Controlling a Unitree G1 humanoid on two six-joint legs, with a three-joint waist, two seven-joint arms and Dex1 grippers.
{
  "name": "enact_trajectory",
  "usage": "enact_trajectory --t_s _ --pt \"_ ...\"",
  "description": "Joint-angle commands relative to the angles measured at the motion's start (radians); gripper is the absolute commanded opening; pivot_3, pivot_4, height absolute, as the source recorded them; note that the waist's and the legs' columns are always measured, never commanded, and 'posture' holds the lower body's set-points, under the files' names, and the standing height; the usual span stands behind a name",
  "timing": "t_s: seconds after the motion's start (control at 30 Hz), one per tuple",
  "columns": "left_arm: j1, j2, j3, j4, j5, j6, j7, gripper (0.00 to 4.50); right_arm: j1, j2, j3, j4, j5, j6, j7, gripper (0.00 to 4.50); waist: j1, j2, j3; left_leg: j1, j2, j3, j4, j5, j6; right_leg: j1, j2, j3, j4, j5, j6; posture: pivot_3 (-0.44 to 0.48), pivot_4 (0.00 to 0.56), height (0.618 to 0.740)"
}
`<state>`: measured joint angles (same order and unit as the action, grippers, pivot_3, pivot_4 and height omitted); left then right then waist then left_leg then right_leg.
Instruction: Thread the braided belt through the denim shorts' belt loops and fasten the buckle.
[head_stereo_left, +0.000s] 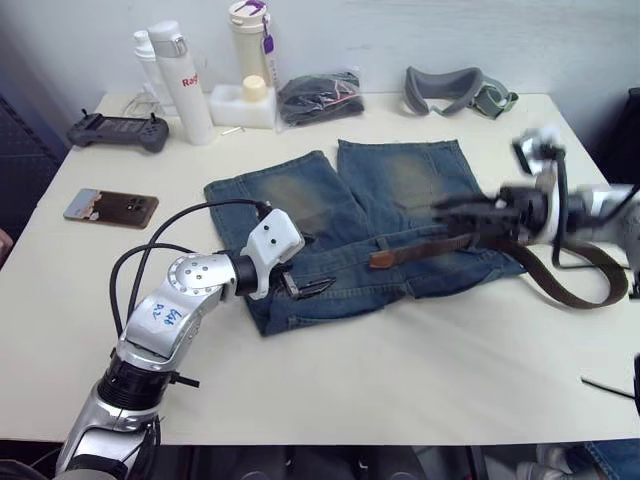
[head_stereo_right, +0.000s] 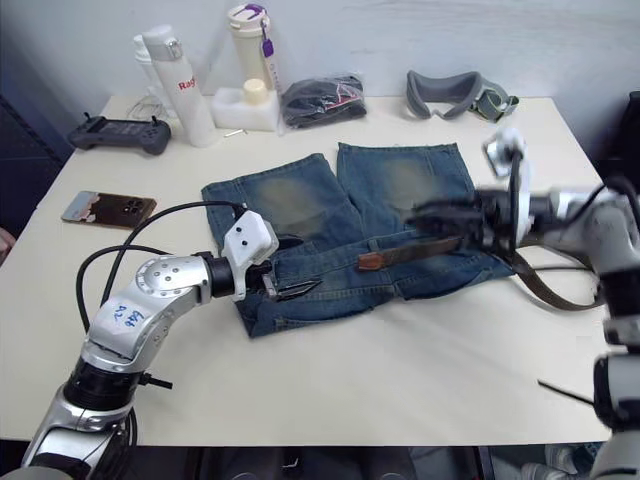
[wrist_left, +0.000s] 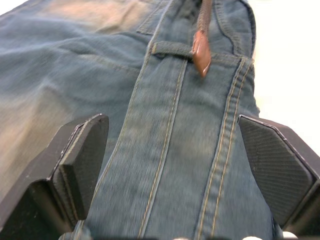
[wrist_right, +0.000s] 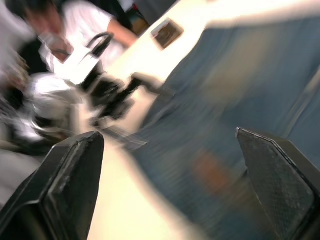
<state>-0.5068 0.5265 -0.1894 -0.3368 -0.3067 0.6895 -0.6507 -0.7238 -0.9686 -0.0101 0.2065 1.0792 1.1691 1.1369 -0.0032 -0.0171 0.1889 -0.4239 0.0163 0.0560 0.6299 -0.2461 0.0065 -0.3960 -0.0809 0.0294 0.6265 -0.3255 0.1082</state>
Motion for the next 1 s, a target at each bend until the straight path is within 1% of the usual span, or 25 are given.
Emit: enact_trajectory --t_s 0.03,0.1,0.13,0.2,0.33,0.47,0.63,0.87,0.97,1.0 --pt "-0.025 -0.008 -0.016 0.002 0.008 -0.037 -0.03 4.5 0.153 0.082 -0.244 -0.098 0.18 0.154 -0.287 4.46 -0.002 0.0 0.0 0.001 0.0 0.002 0.0 0.0 0.001 0.0 0.001 0.001 0.0 0.0 0.0 0.0 0.15 0.735" --pt "-0.032 -0.01 -0.022 0.011 0.01 -0.042 -0.04 4.5 0.247 0.159 -0.308 -0.125 0.179 0.154 -0.426 4.46 -0.001 -0.002 -0.001 0.003 0.002 0.002 0.002 -0.002 0.004 0.002 0.003 0.001 0.001 0.0 0.0 0.0 0.15 0.735" --pt "-0.034 -0.01 -0.022 0.013 0.012 -0.043 -0.043 4.5 0.265 0.199 -0.338 -0.119 0.183 0.153 -0.494 4.46 -0.001 -0.002 -0.001 0.003 0.002 0.002 0.002 -0.001 0.005 0.003 0.003 0.001 0.002 0.001 0.001 0.0 0.15 0.735" --pt "-0.036 -0.008 -0.023 0.015 0.014 -0.044 -0.049 4.5 0.27 0.273 -0.385 -0.088 0.179 0.147 -0.627 4.46 -0.004 -0.002 -0.001 0.004 0.001 0.003 0.002 0.001 0.007 0.002 0.003 0.002 0.003 0.002 0.002 0.0 0.15 0.735" --pt "-0.032 -0.002 -0.019 0.011 0.02 -0.04 -0.055 4.5 0.26 0.372 -0.435 -0.055 0.163 0.121 -0.767 4.46 -0.001 -0.002 -0.001 0.003 0.0 0.004 0.002 0.003 0.008 0.001 0.003 0.003 0.004 0.004 0.003 0.0 0.15 0.735" --pt "-0.02 0.006 -0.009 -0.007 0.021 -0.029 -0.051 4.5 0.23 0.421 -0.457 -0.028 0.147 0.095 -0.826 4.46 -0.001 -0.002 -0.001 0.002 0.0 0.004 0.002 0.003 0.008 0.001 0.003 0.003 0.002 0.004 0.004 0.0 0.15 0.735" --pt "-0.007 0.01 0.001 -0.029 0.021 -0.015 -0.039 4.5 0.195 0.449 -0.471 0.015 0.126 0.071 -0.861 4.46 -0.001 -0.002 -0.001 0.002 0.0 0.005 0.002 0.003 0.009 0.001 0.003 0.002 0.003 0.004 0.004 0.0 0.15 0.735" --pt "0.0 0.013 0.009 -0.045 0.02 0.001 -0.03 4.5 0.189 0.517 -0.513 0.025 0.156 0.031 -0.855 4.46 -0.001 -0.002 -0.001 0.002 0.0 0.005 0.002 0.003 0.009 0.001 0.003 0.002 0.003 0.004 0.004 0.0 0.15 0.735" --pt "-0.001 0.018 0.013 -0.044 0.02 0.003 -0.031 4.5 0.202 0.546 -0.515 0.012 0.16 0.023 -0.845 3.74 -0.002 -0.002 -0.001 0.002 0.0 0.006 0.002 0.003 0.009 0.0 0.003 0.002 0.003 0.004 0.004 0.0 0.15 0.735" --pt "-0.001 0.019 0.014 -0.044 0.02 0.004 -0.032 4.5 0.208 0.553 -0.512 0.004 0.157 0.022 -0.843 3.32 -0.002 -0.002 -0.001 0.002 0.0 0.005 0.002 0.003 0.009 0.0 0.004 0.002 0.003 0.004 0.004 0.0 0.15 0.735"
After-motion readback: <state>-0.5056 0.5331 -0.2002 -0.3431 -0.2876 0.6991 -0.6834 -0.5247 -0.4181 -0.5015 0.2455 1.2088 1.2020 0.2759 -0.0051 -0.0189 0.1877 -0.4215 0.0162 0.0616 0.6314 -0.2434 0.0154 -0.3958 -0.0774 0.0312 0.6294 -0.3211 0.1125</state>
